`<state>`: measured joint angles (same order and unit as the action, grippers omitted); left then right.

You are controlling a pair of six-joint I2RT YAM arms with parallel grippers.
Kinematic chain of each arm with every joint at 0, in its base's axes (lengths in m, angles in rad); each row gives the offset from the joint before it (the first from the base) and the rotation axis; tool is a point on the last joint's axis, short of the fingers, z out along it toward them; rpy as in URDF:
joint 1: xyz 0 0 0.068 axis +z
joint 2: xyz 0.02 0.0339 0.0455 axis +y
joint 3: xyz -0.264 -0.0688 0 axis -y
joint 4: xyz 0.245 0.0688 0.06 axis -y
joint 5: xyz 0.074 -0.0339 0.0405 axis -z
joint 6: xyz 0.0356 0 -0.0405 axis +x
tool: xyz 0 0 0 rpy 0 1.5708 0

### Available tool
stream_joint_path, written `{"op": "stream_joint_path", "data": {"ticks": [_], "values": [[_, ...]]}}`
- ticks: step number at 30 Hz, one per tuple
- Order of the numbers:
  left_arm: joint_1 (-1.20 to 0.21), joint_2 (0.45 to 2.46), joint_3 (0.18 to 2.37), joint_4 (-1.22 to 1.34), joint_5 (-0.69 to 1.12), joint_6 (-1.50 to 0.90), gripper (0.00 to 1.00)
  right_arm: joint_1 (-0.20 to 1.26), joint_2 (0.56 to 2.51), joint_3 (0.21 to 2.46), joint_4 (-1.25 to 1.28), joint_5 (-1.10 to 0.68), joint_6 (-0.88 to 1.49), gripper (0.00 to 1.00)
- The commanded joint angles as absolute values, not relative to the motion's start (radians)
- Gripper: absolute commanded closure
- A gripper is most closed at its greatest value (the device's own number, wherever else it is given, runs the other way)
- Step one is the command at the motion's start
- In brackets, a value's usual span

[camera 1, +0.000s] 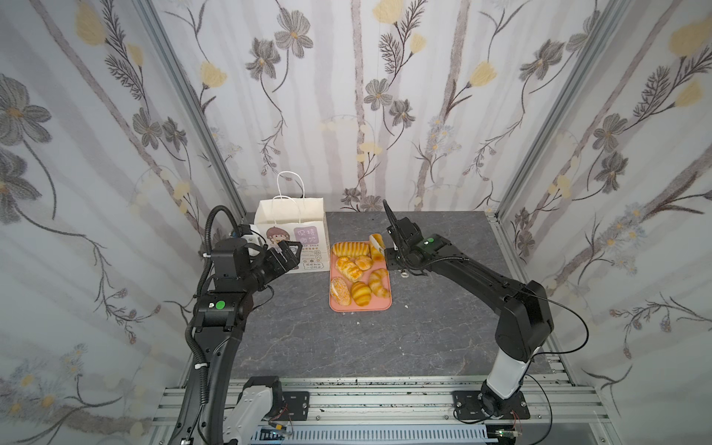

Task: Pack bread into a paper bag
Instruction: Pick up the fake bread from the plate.

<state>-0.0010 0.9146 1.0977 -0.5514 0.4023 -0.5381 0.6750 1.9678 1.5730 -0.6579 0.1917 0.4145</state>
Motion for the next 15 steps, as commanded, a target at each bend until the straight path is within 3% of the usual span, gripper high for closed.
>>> {"op": "stream_joint_path", "data": {"ticks": [1, 15], "values": [[0.0, 0.919, 1.106, -0.545, 0.391, -0.519, 0.0, 0.68, 1.988, 1.594, -0.642, 0.182, 0.414, 0.42], [0.0, 0.926, 1.109, -0.55, 0.382, -0.51, 0.0, 0.68, 2.071, 1.613, -0.628, 0.178, 0.422, 0.39]]}}
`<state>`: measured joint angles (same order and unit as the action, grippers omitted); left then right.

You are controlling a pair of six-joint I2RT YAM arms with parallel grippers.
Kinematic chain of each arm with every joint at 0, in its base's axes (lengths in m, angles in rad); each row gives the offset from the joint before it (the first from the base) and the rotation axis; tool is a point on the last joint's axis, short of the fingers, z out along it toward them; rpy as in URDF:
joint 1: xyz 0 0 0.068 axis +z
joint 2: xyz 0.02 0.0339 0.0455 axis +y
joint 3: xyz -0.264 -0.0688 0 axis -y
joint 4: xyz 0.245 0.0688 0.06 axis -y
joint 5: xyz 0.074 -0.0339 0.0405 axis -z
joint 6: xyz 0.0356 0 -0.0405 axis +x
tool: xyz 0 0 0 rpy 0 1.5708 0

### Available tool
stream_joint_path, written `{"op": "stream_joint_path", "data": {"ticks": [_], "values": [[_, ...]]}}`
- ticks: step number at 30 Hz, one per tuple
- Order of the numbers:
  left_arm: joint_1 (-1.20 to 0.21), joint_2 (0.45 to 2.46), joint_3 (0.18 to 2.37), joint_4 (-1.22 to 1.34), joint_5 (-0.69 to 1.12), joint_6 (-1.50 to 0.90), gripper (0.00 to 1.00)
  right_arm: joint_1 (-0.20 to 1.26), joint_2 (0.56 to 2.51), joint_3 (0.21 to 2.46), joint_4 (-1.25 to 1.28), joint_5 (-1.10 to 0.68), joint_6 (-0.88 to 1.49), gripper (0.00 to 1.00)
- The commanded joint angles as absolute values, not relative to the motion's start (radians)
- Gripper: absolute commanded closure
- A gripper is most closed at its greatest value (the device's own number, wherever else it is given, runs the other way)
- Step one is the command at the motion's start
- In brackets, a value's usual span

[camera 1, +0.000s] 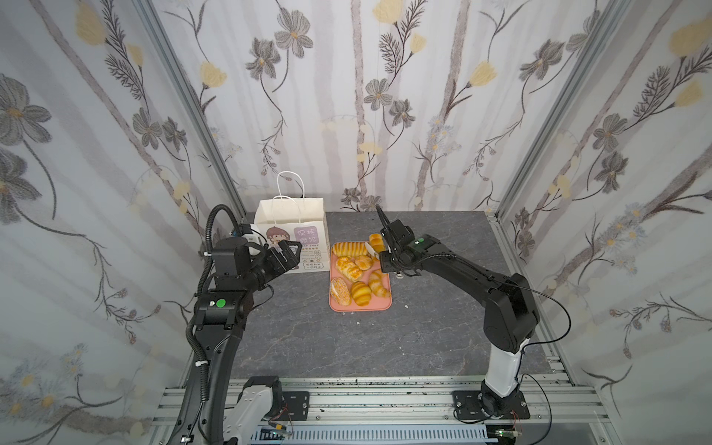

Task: Pack bread into a paper bag
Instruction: Pick up the fake bread from the plate, then place the fake bread in the paper bag.

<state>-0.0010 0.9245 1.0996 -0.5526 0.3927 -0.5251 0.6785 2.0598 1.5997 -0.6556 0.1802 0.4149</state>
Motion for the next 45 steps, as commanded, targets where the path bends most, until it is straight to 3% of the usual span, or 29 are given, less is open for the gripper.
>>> {"op": "stream_joint_path", "data": {"ticks": [1, 5, 17, 28, 36, 45], "values": [[0.0, 0.926, 1.109, -0.551, 0.381, -0.511, 0.0, 0.68, 2.076, 1.617, -0.628, 0.176, 0.42, 0.39], [0.0, 0.929, 1.109, -0.548, 0.38, -0.511, 0.0, 0.68, 2.102, 1.63, -0.62, 0.173, 0.421, 0.41], [0.002, 0.92, 1.113, -0.562, 0.369, -0.51, 0.0, 0.68, 2.119, 1.657, -0.645, 0.183, 0.41, 0.66], [0.017, 0.897, 1.122, -0.635, 0.152, -0.593, 0.0, 0.702, 1.896, 1.622, -0.64, 0.202, 0.356, 0.67], [0.065, 0.889, 1.1, -0.513, 0.213, -0.771, 0.0, 0.704, 1.794, 1.739, -0.588, -0.034, 0.307, 0.65], [0.109, 0.932, 1.041, -0.256, 0.365, -0.993, 0.0, 0.703, 1.908, 2.03, -0.569, -0.353, 0.336, 0.63]]}}
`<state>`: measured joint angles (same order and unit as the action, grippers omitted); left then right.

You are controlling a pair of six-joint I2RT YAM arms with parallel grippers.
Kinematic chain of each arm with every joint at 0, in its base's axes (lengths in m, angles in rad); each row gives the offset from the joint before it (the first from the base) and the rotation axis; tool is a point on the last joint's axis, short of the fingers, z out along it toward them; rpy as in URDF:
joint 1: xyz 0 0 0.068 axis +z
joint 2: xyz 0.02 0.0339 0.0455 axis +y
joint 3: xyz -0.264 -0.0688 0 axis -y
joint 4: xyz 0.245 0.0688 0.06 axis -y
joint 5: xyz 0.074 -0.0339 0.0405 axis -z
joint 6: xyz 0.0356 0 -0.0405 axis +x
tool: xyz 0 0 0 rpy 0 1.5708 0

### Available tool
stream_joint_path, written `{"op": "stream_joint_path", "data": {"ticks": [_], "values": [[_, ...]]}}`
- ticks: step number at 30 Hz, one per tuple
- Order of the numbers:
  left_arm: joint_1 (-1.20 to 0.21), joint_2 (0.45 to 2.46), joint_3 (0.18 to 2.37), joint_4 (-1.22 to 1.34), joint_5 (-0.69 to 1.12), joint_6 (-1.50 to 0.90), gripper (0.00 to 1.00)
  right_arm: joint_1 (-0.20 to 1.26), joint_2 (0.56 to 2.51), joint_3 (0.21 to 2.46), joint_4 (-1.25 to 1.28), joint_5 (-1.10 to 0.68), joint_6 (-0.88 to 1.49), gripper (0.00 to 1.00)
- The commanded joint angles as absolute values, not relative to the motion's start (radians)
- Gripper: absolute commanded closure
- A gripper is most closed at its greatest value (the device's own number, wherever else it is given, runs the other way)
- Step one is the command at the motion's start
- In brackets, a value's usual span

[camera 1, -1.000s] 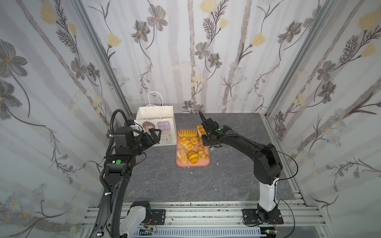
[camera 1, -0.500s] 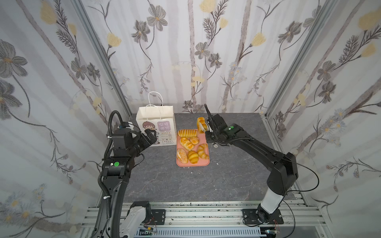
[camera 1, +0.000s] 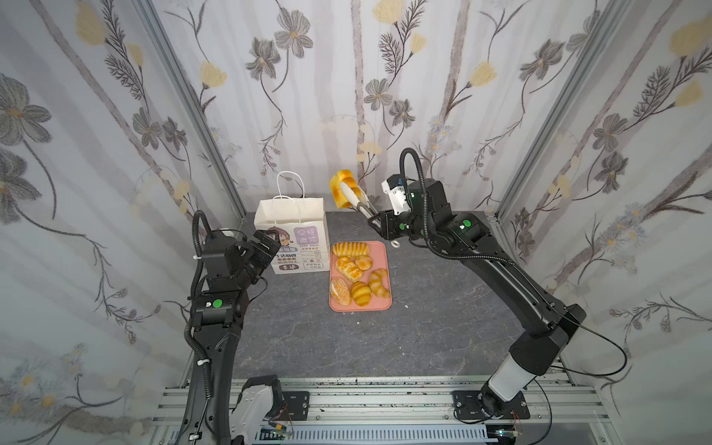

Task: Pack bread into a paper bag
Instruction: Place the fake bread in the paper bag.

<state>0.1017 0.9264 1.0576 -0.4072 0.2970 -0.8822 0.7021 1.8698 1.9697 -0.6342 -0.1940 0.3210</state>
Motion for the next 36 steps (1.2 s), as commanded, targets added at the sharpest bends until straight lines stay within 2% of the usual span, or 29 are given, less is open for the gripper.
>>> {"op": "stream_joint_path", "data": {"ticks": [1, 11, 21, 36], "values": [[0.113, 0.936, 1.036, -0.241, 0.372, -1.008, 0.0, 0.703, 1.925, 2.052, -0.566, -0.379, 0.344, 0.63], [0.123, 0.948, 1.034, -0.22, 0.398, -1.036, 0.0, 0.703, 2.112, 2.255, -0.561, -0.564, 0.359, 0.62], [0.13, 0.955, 1.041, -0.194, 0.419, -1.075, 0.0, 0.667, 2.292, 2.462, -0.601, -0.626, 0.322, 0.61], [0.131, 0.949, 1.05, -0.213, 0.397, -1.074, 0.0, 0.625, 2.303, 2.477, -0.584, -0.671, 0.346, 0.6]]}}
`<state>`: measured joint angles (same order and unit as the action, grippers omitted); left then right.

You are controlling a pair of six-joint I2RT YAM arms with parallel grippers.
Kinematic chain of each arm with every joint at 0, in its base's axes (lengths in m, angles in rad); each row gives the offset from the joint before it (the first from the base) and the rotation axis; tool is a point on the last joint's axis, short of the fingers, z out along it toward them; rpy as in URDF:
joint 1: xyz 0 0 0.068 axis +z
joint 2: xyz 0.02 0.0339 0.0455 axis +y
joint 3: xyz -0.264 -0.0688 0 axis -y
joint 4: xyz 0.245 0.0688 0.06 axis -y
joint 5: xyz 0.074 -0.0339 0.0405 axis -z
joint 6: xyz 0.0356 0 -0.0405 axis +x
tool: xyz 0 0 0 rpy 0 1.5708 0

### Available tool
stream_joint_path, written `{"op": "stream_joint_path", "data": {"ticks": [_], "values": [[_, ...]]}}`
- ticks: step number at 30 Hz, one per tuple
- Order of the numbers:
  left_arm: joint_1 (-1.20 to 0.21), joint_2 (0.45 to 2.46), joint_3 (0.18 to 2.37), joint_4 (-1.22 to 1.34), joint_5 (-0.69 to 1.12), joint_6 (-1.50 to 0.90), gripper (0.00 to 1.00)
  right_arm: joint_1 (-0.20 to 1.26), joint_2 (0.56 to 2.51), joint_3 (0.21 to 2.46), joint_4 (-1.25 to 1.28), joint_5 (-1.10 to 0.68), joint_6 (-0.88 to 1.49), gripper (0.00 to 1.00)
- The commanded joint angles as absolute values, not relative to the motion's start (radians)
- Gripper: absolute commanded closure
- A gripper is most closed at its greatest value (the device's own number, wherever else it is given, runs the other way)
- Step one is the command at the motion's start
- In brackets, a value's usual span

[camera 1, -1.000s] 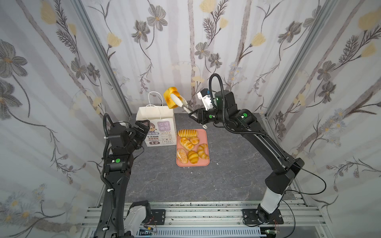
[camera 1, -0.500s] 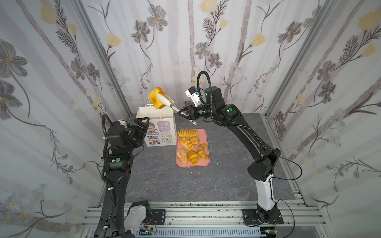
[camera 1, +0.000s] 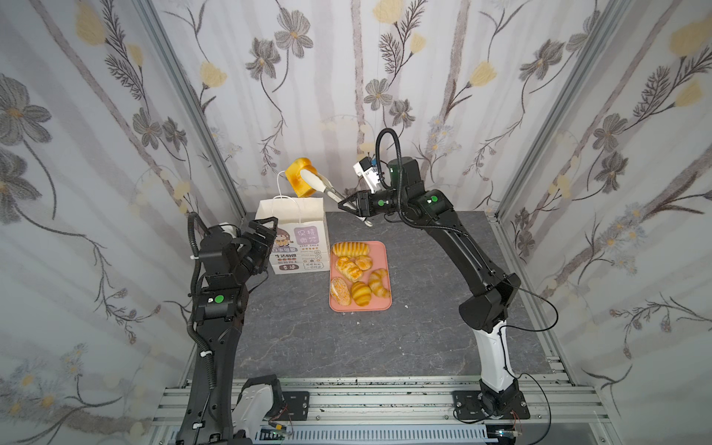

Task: Pack bread into a paper bag
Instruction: Place the fake bread in the paper bag.

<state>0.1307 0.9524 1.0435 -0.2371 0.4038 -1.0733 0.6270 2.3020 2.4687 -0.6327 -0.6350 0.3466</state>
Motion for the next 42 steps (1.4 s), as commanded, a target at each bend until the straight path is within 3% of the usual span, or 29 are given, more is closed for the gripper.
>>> {"op": "stream_joint_path", "data": {"ticks": [1, 27, 42], "values": [[0.131, 0.95, 1.05, -0.213, 0.397, -1.075, 0.0, 0.624, 2.307, 2.476, -0.586, -0.674, 0.347, 0.6], [0.132, 1.001, 1.065, -0.121, 0.429, -1.111, 0.0, 0.638, 2.397, 2.47, -0.671, -0.667, 0.305, 0.59], [0.127, 1.178, 1.08, 0.354, 0.537, -1.547, 0.0, 0.642, 2.4, 2.471, -0.709, -0.624, 0.276, 0.47]]}}
